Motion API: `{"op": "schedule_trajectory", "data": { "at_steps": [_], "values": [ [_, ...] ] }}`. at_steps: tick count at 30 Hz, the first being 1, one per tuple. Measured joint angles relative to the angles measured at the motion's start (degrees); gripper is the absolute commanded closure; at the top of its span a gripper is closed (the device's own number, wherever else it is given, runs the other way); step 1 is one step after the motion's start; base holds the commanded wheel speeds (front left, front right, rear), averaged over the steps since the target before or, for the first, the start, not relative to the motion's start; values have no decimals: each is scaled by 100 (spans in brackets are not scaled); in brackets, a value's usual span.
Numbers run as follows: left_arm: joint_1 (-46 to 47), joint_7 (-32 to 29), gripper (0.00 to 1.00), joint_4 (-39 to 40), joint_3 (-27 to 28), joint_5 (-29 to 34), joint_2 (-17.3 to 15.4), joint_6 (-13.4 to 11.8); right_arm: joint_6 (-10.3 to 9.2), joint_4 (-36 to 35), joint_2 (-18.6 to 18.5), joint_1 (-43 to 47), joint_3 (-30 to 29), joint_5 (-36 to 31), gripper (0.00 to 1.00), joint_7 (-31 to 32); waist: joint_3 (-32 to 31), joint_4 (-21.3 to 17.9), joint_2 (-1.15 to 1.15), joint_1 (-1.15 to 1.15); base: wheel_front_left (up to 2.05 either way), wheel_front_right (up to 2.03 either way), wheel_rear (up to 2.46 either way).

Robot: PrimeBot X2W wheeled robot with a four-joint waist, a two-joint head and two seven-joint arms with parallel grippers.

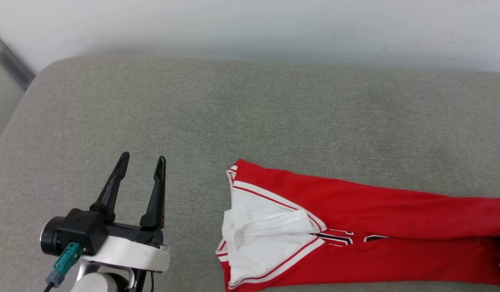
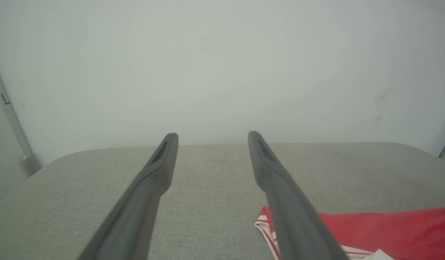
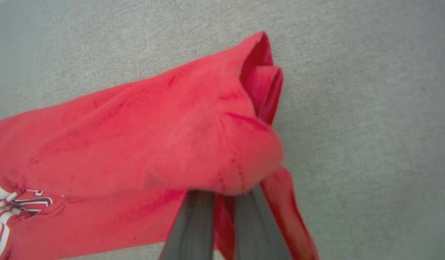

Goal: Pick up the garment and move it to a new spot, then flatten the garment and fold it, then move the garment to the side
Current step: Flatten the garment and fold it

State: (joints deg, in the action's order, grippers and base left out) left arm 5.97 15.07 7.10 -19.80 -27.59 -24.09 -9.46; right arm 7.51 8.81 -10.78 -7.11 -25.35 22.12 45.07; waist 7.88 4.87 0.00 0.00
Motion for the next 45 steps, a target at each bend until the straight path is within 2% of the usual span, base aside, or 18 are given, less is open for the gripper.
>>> {"op": "schedule_trajectory", "data": {
  "at_steps": [3,6,10,13,18,20,23,24,26,33,34,35,36,39,45],
  "values": [
    [-28,0,0,0,-16,13,11,-1,0,-170,109,18,-289,40,100,53,-29,-43,0,0,0,0,0],
    [-54,-1,0,-5,-37,15,9,-2,-1,-336,424,-28,-392,493,100,305,-59,-72,0,0,0,0,0],
    [-58,-26,0,-20,-65,15,4,-2,-2,-557,735,-224,-158,1826,100,912,-99,-70,0,0,0,0,0],
    [-58,-35,0,-34,-81,14,-4,-2,-2,-605,770,-220,82,2691,100,1281,-124,-34,0,0,0,0,0],
    [-45,-57,0,-74,-127,9,7,16,-2,-181,778,-159,1003,4174,100,1383,-174,81,0,0,0,0,0],
    [-23,-59,0,-94,-148,-2,10,25,-2,-44,781,-163,1440,4591,100,1232,-182,135,0,0,0,0,0],
    [31,-59,0,-124,-172,-25,37,46,-2,191,782,-208,2069,4869,100,914,-186,225,-1,0,0,0,0],
    [53,-59,0,-149,-200,-37,67,89,-2,383,781,-311,2453,4891,100,659,-175,296,0,0,0,0,0],
    [116,-59,0,-176,-222,-37,90,112,-2,602,781,-466,2798,4901,100,396,-152,375,0,0,0,0,0],
    [303,-41,0,-289,-265,-49,211,240,-2,1435,786,-1086,3713,4647,100,-833,28,634,0,0,0,0,0],
    [311,-32,0,-314,-264,-63,238,246,-3,1552,783,-1180,3857,4645,82,-956,60,663,0,0,0,0,0],
    [319,-30,0,-337,-260,-71,257,269,-2,1629,779,-1246,3997,4638,53,-1054,89,688,0,0,0,0,0],
    [324,-26,0,-358,-254,-73,265,288,-2,1703,787,-1306,4127,4633,0,-1162,115,707,0,0,0,0,0],
    [344,-23,0,-415,-212,-71,289,318,-3,1838,788,-1485,4464,4591,0,-1362,166,736,0,0,0,0,0],
    [345,-18,0,-476,-147,-36,327,376,-2,1844,748,-1774,4863,3902,0,-1646,156,692,0,0,0,0,0]
  ]
}}
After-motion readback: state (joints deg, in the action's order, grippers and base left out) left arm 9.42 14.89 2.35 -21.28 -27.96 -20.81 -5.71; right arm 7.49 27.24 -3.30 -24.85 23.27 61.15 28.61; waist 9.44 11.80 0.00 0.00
